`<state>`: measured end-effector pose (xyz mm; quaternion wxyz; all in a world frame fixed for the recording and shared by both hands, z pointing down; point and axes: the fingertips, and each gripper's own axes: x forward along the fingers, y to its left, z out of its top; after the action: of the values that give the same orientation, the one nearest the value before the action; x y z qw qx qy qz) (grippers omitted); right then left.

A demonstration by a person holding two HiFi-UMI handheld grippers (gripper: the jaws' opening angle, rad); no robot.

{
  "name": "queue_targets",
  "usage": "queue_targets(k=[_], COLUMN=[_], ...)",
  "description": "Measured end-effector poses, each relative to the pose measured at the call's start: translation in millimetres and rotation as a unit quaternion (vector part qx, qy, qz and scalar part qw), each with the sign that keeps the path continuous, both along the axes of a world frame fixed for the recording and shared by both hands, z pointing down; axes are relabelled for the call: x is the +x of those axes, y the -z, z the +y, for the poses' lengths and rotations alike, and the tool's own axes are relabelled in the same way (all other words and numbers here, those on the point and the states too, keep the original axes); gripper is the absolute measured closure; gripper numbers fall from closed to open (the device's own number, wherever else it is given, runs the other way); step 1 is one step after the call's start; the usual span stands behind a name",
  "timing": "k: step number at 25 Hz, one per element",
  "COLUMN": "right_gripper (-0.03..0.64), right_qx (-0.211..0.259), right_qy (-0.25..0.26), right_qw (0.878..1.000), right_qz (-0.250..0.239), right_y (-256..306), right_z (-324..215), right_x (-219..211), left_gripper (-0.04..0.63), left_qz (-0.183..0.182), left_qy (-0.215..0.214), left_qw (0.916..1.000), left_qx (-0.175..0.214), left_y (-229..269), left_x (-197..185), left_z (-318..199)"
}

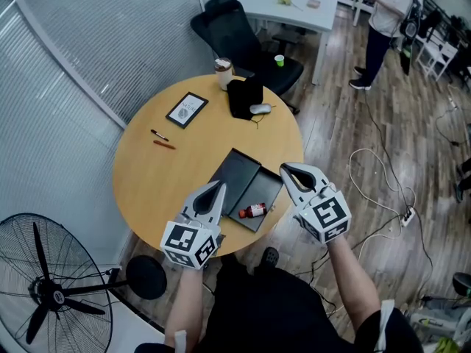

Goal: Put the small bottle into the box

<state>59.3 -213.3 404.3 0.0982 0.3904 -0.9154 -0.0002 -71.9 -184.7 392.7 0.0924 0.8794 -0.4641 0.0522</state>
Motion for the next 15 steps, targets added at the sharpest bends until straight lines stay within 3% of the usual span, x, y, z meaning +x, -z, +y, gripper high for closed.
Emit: queue_targets(k=[7,15], right_gripper=[0.607,0.609], right_qx=[-0.031,-0.036], right_qy=[-0.001,0.01], right_qw=[0.997,0.997], right_qz=[-0.068,-0.068], right_y=[4,3], right_z=[10,15], right_x=[3,1], left_gripper=[0.6,0.6], left_qz=[0.002,0.001], left_qy=[-0.001,-0.001], left_qw=[1.0,1.0], left_qx=[0.002,0.003], left_y=[1,1], left_x=[2,4], left_z=[2,3])
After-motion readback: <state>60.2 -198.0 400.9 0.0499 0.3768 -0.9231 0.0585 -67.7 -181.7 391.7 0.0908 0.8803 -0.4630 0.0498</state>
